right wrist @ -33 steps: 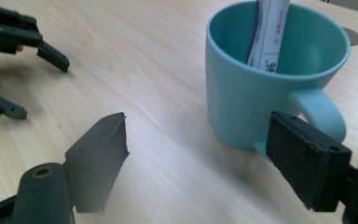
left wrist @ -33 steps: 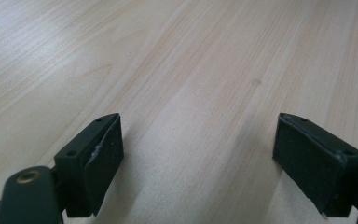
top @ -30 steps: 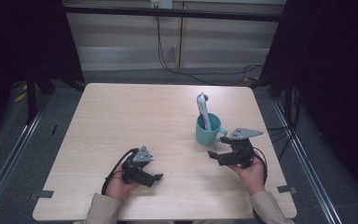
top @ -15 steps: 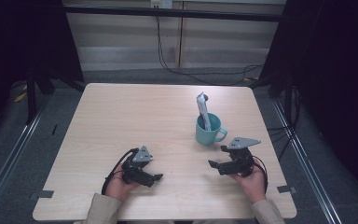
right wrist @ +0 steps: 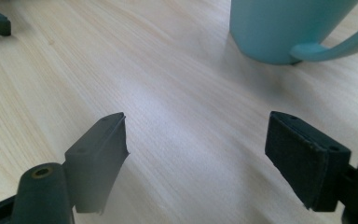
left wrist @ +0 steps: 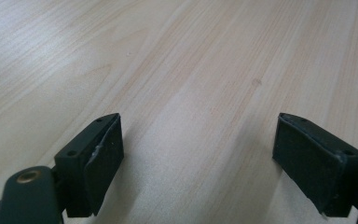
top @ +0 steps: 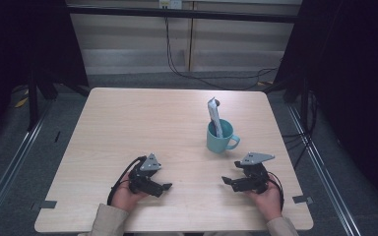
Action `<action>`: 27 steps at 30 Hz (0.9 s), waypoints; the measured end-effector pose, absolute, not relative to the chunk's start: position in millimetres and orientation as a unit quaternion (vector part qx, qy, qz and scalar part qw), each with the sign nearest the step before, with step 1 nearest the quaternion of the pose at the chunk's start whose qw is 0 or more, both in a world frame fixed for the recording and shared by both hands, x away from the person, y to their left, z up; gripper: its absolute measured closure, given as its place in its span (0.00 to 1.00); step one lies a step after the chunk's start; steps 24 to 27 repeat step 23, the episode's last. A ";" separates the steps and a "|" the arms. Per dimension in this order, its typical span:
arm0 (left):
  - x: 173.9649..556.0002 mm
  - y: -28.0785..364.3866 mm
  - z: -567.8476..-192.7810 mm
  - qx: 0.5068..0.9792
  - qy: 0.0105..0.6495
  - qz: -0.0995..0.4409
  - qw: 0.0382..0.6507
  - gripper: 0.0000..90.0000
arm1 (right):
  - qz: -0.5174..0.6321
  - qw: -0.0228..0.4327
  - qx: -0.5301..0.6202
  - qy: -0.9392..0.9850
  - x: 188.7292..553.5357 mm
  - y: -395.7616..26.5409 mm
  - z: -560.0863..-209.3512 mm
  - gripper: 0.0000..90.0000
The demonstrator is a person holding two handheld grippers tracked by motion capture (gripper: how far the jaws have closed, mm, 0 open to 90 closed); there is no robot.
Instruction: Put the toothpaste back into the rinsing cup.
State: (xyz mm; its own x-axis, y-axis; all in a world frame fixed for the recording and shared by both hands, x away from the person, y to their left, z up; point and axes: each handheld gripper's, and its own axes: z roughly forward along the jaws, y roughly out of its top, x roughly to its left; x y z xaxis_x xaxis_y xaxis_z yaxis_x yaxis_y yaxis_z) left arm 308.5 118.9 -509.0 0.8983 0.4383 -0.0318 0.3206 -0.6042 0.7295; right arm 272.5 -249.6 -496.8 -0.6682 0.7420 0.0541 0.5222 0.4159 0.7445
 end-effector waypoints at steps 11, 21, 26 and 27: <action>308.6 118.9 -509.0 0.892 0.212 0.075 0.391 0.18 | 0.369 0.146 0.385 0.833 267.8 -253.4 -509.5 0.22; 308.5 118.9 -509.1 0.892 0.212 0.075 0.391 0.18 | 0.367 0.152 0.382 0.835 265.8 -254.6 -510.5 0.20; 308.5 118.9 -509.0 0.892 0.212 0.075 0.391 0.18 | 0.366 0.152 0.382 0.835 266.1 -254.9 -510.5 0.20; 308.5 118.9 -509.0 0.892 0.212 0.075 0.391 0.18 | 0.366 0.152 0.382 0.835 266.1 -254.9 -510.5 0.20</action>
